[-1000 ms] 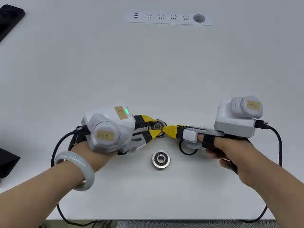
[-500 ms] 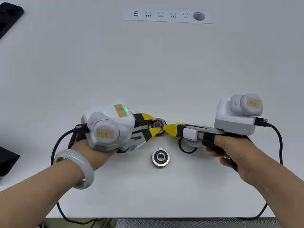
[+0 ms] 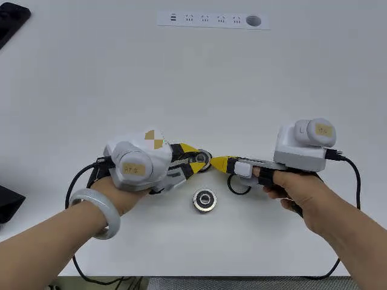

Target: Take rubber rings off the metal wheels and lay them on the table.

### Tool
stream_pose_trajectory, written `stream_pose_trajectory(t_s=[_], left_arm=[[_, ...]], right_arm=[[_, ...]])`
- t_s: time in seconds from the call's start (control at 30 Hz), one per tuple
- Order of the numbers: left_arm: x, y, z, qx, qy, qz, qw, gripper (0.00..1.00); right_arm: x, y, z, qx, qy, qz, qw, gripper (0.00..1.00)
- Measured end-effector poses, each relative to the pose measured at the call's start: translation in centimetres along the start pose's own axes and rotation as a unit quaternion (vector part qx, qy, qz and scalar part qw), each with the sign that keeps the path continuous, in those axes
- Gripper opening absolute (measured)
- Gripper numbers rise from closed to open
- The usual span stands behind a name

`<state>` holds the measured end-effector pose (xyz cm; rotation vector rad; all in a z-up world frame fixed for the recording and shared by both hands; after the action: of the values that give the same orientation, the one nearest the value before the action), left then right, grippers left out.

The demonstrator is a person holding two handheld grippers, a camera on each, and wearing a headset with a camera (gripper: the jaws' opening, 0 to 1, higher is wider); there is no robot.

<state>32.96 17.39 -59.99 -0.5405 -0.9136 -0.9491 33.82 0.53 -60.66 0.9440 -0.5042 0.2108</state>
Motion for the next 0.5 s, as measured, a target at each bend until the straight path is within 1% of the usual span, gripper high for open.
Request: stream_pose_trajectory(t_s=[0.07, 0.5], left_arm=[[-0.04, 0.03, -0.01, 0.0, 0.0, 0.0, 1.0, 0.13], [0.01, -0.03, -0.01, 0.001, 0.001, -0.002, 1.0, 0.13]], right_arm=[[0.08, 0.11, -0.05, 0.003, -0.001, -0.003, 1.0, 0.02], [0.32, 0.88, -0.09, 0.01, 0.002, 0.004, 0.9999, 0.02]])
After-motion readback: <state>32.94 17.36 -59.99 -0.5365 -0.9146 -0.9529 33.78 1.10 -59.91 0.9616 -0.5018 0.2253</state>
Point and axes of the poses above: the centre of the closed fingertips' face, and the gripper's own axes: z roughly backward along the fingers, y roughly to its left, x roughly out of its top, the point moved 10 cm from there along z, roughly backward along the fingers
